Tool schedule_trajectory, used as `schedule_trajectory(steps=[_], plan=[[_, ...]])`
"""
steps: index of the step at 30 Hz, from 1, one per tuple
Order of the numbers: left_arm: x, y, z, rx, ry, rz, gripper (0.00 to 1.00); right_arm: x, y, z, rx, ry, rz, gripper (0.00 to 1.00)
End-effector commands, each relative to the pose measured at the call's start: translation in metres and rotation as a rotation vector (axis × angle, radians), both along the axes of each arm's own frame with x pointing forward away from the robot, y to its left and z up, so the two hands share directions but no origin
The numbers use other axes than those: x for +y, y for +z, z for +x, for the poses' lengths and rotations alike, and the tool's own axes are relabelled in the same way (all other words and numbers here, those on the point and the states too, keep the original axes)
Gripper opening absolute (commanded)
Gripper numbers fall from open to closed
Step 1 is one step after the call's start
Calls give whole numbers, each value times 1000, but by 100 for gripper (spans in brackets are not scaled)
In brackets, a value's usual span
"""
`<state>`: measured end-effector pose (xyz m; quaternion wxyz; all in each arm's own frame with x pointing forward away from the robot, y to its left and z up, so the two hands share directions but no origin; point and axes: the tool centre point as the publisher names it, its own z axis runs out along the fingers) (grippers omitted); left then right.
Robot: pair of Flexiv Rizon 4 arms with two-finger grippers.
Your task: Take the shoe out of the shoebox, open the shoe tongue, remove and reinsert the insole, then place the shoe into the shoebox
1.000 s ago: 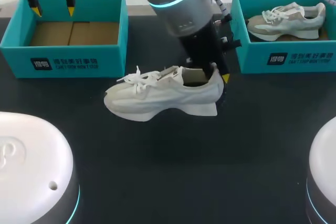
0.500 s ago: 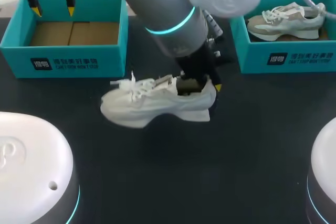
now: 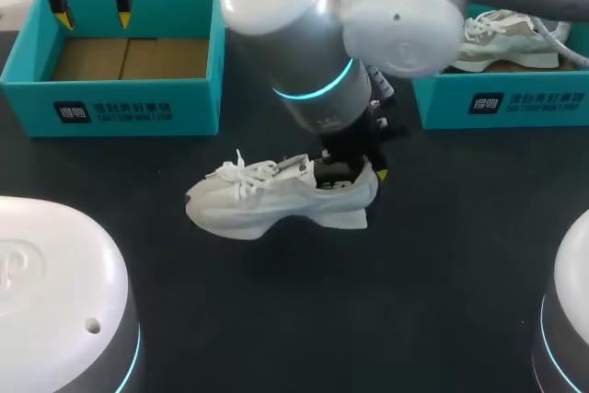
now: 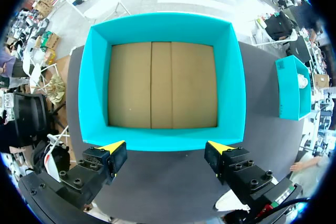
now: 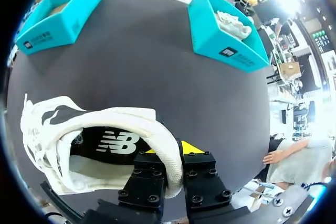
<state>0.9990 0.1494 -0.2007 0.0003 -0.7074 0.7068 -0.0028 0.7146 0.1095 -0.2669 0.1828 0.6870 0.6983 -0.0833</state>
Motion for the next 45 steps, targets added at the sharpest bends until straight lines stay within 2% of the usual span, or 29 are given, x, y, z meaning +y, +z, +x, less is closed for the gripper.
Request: schedule_trajectory(steps=[1, 2, 9, 17, 27, 28, 29, 30, 32, 40, 44, 45], plan=[[0, 0, 0, 1, 0, 1, 100, -1, -15, 1, -1, -6, -1, 0], [0, 0, 0, 1, 0, 1, 100, -4, -26, 3, -12, -1, -10, 0], [0, 0, 0, 1, 0, 1, 100, -15, -50, 8, -12, 7, -19, 0], [0, 0, 0, 1, 0, 1, 100, -19, -79, 13, -9, -11, 27, 0], [0, 0, 0, 1, 0, 1, 100, -22, -100, 13, 8, -8, 47, 0], [0, 0, 0, 1, 0, 1, 100, -23, -100, 13, 10, -8, 50, 11], [0, 0, 0, 1, 0, 1, 100, -23, -100, 13, 12, -8, 51, 43], [0, 0, 0, 1, 0, 1, 100, -24, -97, 14, 11, -4, 51, 87], [0, 0, 0, 1, 0, 1, 100, -24, -93, 15, 12, 11, 63, 100], [0, 0, 0, 1, 0, 1, 100, -18, -61, 18, 12, 103, 96, 100], [0, 0, 0, 1, 0, 1, 100, -10, -40, 17, 35, 265, 126, 100], [0, 0, 0, 1, 0, 1, 100, -7, -33, 17, 55, 359, 138, 100]])
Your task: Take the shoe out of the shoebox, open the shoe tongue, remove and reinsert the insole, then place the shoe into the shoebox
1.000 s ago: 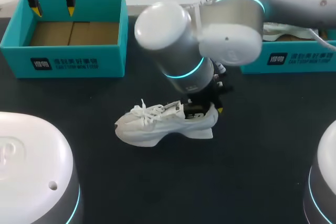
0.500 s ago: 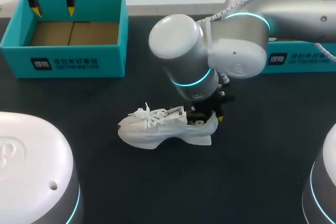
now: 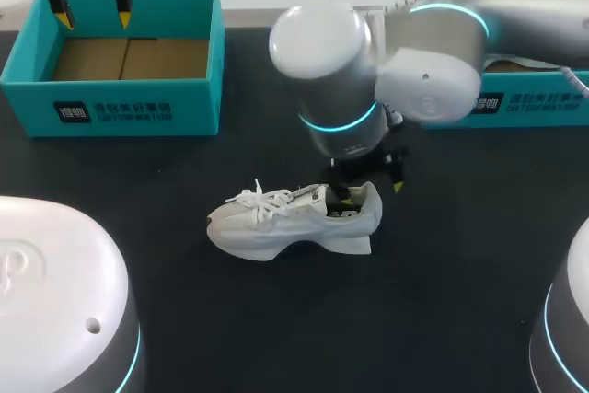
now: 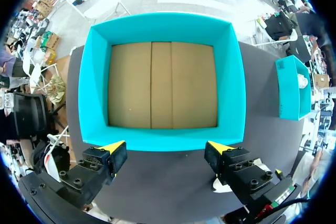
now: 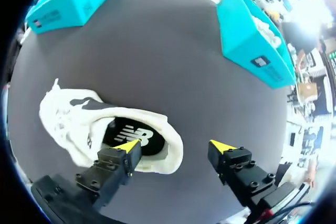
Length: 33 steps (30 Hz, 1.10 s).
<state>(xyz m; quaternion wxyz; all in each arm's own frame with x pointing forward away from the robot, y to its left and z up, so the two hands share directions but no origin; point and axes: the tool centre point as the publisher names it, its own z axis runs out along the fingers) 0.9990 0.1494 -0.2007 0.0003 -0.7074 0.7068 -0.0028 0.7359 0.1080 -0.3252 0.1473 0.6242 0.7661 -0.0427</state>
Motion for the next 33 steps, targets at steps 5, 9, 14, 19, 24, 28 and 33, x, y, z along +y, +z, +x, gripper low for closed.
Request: schedule_trajectory(steps=[5, 9, 14, 19, 24, 28, 33], plan=[[0, 0, 0, 1, 0, 1, 100, 7, 47, -11, 93, 532, 33, 100], [0, 0, 0, 1, 0, 1, 100, 10, 67, -20, 202, 824, 43, 100], [0, 0, 0, 1, 0, 1, 100, 9, 68, -22, 234, 841, 20, 100], [0, 0, 0, 1, 0, 1, 100, 9, 68, -22, 234, 841, 20, 100], [0, 0, 0, 1, 0, 1, 100, 9, 68, -22, 234, 841, 20, 100], [0, 0, 0, 1, 0, 1, 100, 7, 67, -24, 149, 871, 91, 100], [0, 0, 0, 1, 0, 1, 100, -9, 70, -35, -74, 938, 276, 100]])
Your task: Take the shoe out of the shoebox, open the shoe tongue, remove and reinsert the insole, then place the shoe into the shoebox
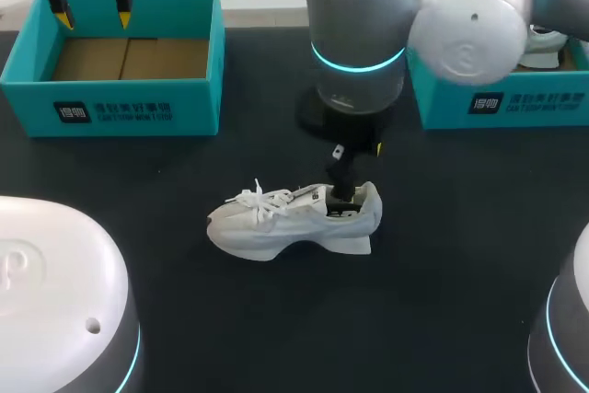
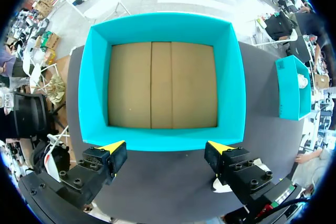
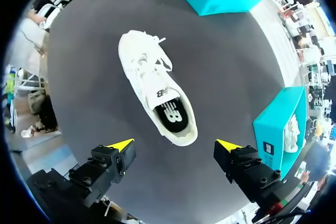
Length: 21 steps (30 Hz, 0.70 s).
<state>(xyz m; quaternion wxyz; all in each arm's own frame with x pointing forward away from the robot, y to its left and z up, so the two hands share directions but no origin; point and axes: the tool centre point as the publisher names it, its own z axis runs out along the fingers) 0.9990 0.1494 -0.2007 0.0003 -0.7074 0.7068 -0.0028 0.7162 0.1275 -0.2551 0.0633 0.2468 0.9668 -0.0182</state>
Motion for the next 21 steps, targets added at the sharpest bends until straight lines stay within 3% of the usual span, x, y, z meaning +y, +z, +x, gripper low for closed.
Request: schedule_trajectory(steps=[1, 8, 21], plan=[[0, 0, 0, 1, 0, 1, 100, -32, 2, -17, -155, 58, 328, 100], [0, 0, 0, 1, 0, 1, 100, -50, 3, -21, -156, 208, 416, 100], [0, 0, 0, 1, 0, 1, 100, -84, -14, -21, -47, 500, 666, 100]])
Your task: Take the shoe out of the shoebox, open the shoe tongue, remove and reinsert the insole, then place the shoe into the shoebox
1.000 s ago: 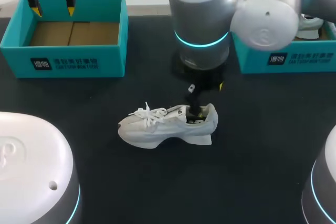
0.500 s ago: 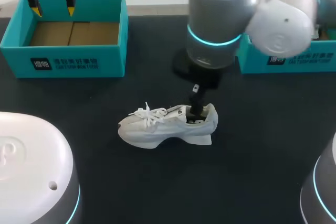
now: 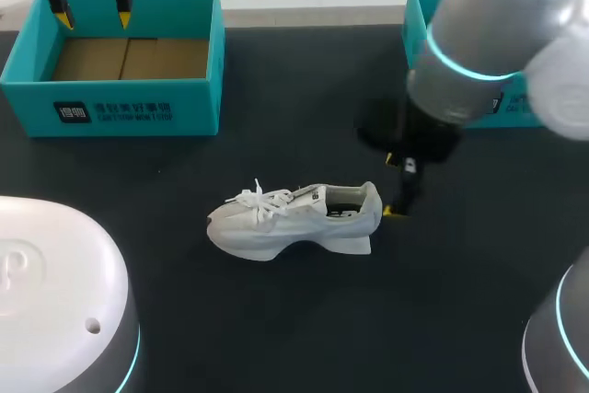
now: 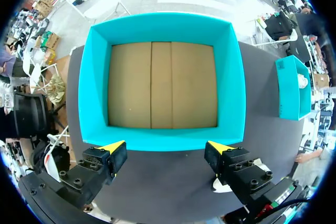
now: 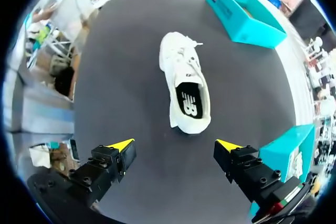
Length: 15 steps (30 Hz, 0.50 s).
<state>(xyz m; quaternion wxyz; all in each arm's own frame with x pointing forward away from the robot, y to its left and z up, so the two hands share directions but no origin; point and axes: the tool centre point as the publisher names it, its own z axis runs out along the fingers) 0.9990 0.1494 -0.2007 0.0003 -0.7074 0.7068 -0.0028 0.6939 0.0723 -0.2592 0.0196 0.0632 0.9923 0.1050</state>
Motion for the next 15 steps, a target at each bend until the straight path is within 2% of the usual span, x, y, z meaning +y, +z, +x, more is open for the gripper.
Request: schedule_trajectory(steps=[1, 8, 15], plan=[[0, 0, 0, 2, 0, 1, 100, -30, -11, 1, -13, 136, 445, 100], [0, 0, 0, 2, 0, 1, 100, -43, -23, 6, -23, 154, 515, 100], [0, 0, 0, 2, 0, 1, 100, -49, -29, 9, -121, 168, 624, 100]])
